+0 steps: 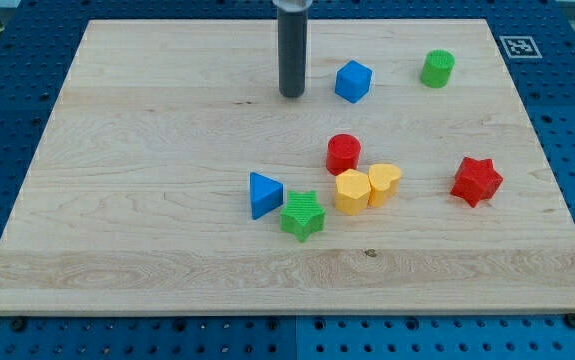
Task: Move the blue cube diagonally in between the green circle and the red circle
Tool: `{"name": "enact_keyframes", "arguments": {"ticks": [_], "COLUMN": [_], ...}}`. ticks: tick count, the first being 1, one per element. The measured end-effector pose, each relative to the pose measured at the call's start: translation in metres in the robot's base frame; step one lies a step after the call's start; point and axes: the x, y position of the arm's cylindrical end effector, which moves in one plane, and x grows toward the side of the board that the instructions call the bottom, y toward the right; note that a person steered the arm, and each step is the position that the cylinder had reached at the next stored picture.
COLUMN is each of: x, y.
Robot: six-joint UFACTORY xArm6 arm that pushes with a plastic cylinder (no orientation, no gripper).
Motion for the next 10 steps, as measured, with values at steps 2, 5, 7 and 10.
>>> {"name": "enact_keyframes", "arguments": {"ticks": [2, 5, 7, 10], "x": [-0.069, -0.066, -0.023, -0.002], "y": [0.015, 0.051, 0.051, 0.07]}}
